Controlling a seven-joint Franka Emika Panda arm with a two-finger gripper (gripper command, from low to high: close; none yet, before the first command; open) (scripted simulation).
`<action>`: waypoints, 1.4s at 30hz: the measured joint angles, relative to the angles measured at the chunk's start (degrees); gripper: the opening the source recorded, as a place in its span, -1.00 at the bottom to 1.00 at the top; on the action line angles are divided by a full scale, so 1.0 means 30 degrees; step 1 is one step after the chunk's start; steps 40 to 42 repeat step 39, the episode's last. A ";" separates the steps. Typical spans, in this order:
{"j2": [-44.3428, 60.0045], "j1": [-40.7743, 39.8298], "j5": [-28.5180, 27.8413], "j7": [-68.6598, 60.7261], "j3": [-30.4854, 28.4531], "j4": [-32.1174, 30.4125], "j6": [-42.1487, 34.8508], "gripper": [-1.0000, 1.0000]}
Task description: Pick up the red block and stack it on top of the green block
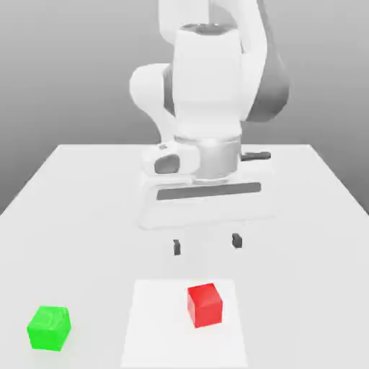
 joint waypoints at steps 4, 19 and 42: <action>0.2768 0.0077 -0.0081 -0.0304 0.0035 -0.0603 0.1938 0.00; 0.4198 -0.0005 -0.0162 -0.0270 0.0103 -0.0473 0.3124 -1.00; 0.6769 -0.6849 0.2711 0.2558 -0.3743 0.5178 -0.0125 1.00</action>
